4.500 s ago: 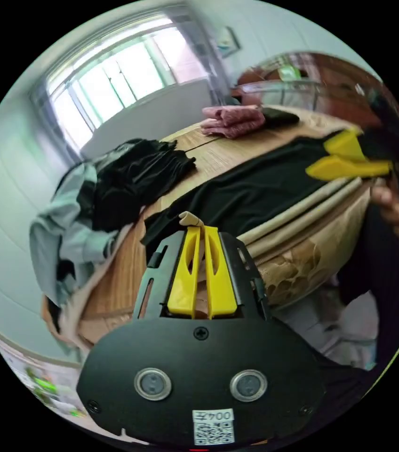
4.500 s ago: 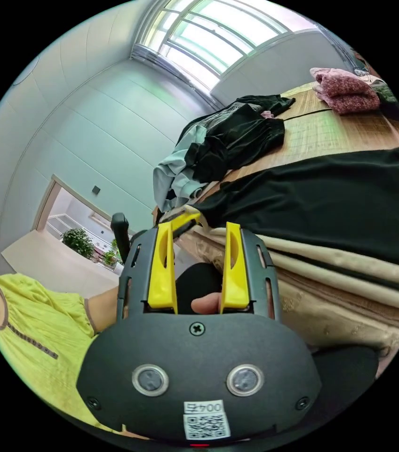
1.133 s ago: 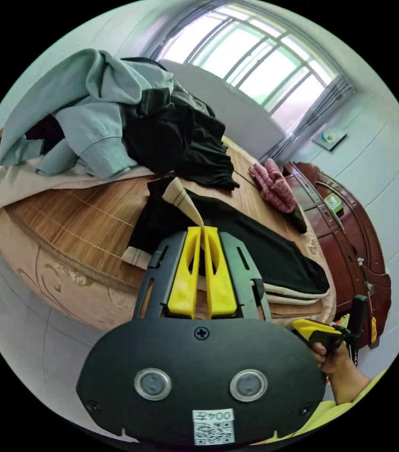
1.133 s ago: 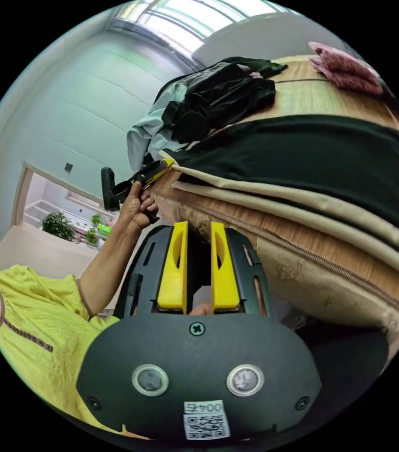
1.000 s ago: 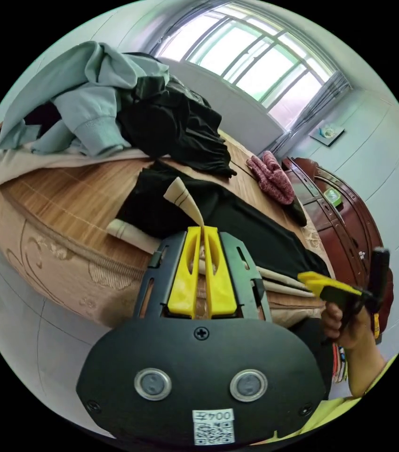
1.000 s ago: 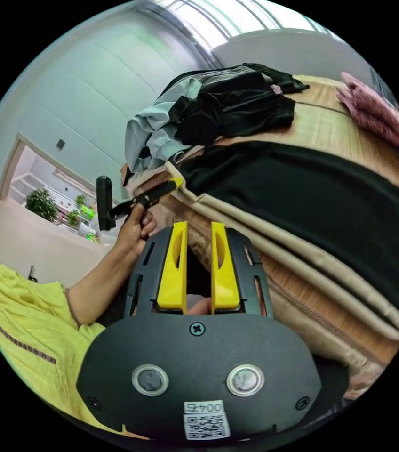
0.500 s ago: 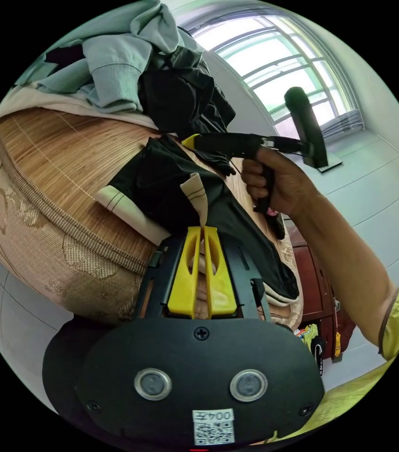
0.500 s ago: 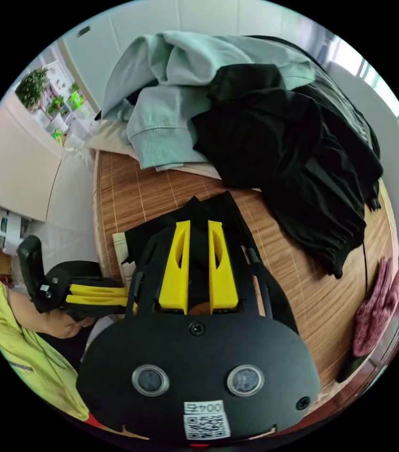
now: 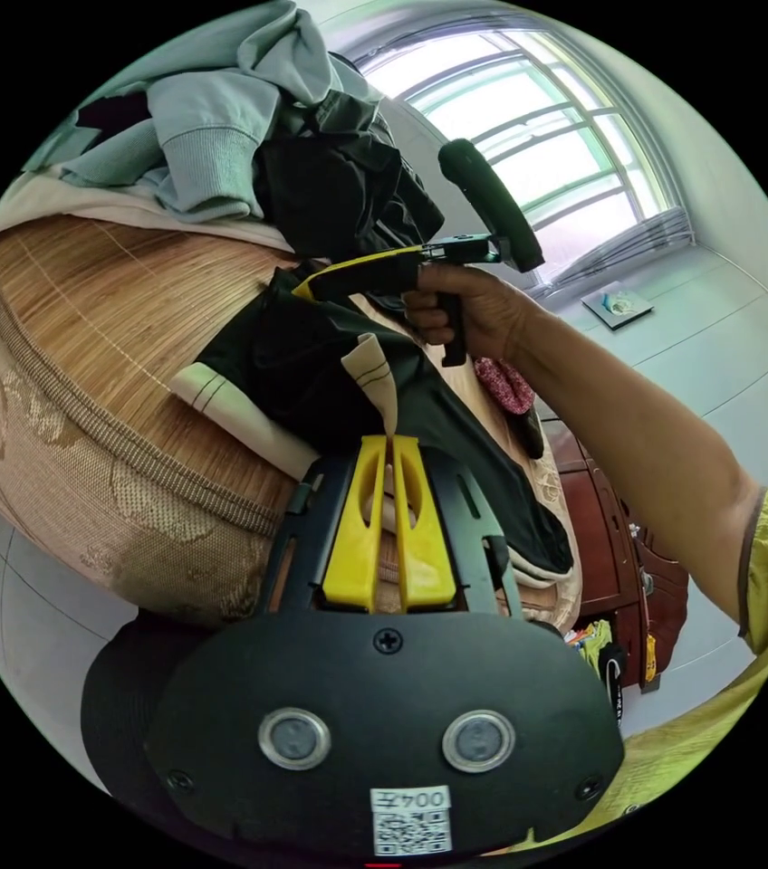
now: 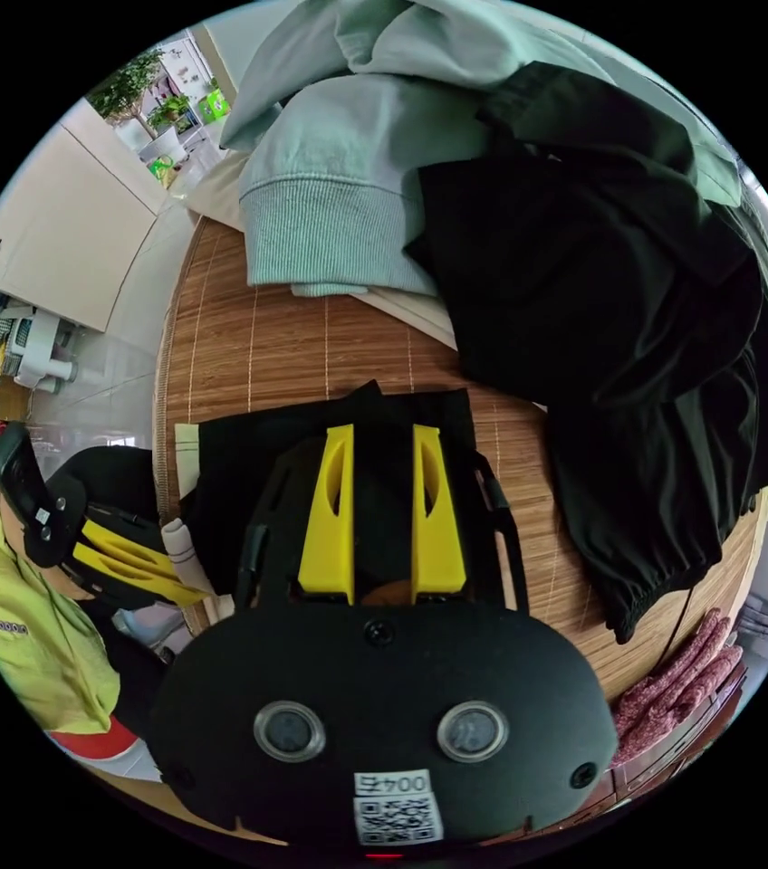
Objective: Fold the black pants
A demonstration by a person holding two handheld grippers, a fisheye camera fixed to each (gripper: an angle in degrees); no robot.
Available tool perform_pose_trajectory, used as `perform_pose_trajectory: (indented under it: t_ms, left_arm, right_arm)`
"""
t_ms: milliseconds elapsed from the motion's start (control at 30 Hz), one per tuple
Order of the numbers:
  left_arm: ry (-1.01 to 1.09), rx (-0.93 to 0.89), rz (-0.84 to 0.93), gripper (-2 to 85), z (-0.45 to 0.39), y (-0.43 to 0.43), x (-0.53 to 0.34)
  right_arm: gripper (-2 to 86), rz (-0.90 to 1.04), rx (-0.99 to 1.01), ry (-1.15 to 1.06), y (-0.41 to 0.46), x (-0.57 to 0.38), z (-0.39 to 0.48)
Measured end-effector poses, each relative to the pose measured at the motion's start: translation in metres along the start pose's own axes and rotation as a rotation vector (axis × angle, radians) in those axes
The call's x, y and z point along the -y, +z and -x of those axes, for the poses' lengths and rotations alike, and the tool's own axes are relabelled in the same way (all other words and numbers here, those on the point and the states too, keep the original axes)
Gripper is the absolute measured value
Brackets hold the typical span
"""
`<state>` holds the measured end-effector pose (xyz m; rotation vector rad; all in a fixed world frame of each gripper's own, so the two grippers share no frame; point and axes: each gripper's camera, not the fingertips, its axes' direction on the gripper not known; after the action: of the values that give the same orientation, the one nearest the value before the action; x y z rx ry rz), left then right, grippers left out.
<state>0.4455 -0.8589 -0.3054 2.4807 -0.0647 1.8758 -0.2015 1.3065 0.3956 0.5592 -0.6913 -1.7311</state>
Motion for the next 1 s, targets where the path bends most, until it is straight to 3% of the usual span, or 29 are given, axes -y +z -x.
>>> perform_pose_trajectory:
  t_ms: [167, 433, 767, 1000]
  left_arm:
    - [0.005, 0.015, -0.006, 1.2, 0.003, -0.006, -0.002]
    - [0.061, 0.064, -0.178, 1.1, -0.003, -0.046, -0.007]
    - [-0.25, -0.061, -0.235, 0.8, 0.062, -0.059, 0.0]
    - [-0.209, -0.037, -0.259, 0.5, 0.06, -0.069, -0.001]
  right_arm:
    - [2.6, -0.061, 0.01, 0.026, -0.023, 0.004, 0.001]
    - [1.1, -0.41, -0.015, 0.291, -0.162, -0.042, -0.03]
    - [5.3, -0.34, -0.11, 0.512, -0.214, -0.012, -0.072]
    - [6.0, -0.51, -0.009, 0.583, -0.349, -0.084, -0.082]
